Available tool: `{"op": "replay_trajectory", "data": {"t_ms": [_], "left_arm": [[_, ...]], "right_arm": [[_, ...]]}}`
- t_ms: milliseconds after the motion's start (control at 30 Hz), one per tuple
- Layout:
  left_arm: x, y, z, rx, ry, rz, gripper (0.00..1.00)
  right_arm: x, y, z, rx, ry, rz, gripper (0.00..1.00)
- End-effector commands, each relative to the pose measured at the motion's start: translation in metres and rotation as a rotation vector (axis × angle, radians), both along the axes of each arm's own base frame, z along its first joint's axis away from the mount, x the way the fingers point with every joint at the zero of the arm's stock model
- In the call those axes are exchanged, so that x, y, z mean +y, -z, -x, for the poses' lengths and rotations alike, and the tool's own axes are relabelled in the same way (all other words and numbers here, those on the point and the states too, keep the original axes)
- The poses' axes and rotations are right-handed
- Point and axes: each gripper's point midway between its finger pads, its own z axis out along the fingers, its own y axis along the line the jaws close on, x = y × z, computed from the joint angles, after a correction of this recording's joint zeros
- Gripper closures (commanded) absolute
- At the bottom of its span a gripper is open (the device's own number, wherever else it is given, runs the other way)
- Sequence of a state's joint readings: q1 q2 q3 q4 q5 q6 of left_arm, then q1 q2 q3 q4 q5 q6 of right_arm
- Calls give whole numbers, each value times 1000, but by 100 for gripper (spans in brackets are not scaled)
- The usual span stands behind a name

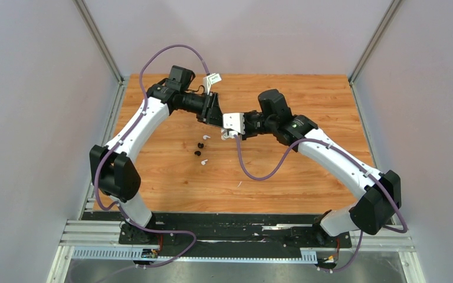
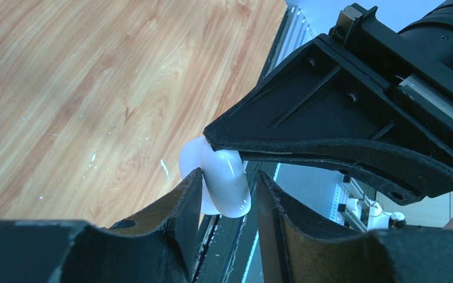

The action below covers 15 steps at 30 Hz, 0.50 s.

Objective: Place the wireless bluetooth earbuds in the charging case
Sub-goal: Adjust the charging case.

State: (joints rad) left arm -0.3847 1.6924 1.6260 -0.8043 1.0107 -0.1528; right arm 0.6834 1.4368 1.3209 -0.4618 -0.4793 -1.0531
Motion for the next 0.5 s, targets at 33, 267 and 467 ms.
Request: {"op": "replay_trajectory", "data": {"t_ms": [33,267,467], "left_arm": [[0,-14,-2,-27,-1,12,52],[-1,-12,-2,-18,4,7,54],[-1,-11,-2,-16,10,7,62]], "right_arm": [[10,-21,-5,-62,-10,-45,100],[11,-22,-6,-70,0,-47,100],[11,-22,-9,-74,10,-48,100]]}}
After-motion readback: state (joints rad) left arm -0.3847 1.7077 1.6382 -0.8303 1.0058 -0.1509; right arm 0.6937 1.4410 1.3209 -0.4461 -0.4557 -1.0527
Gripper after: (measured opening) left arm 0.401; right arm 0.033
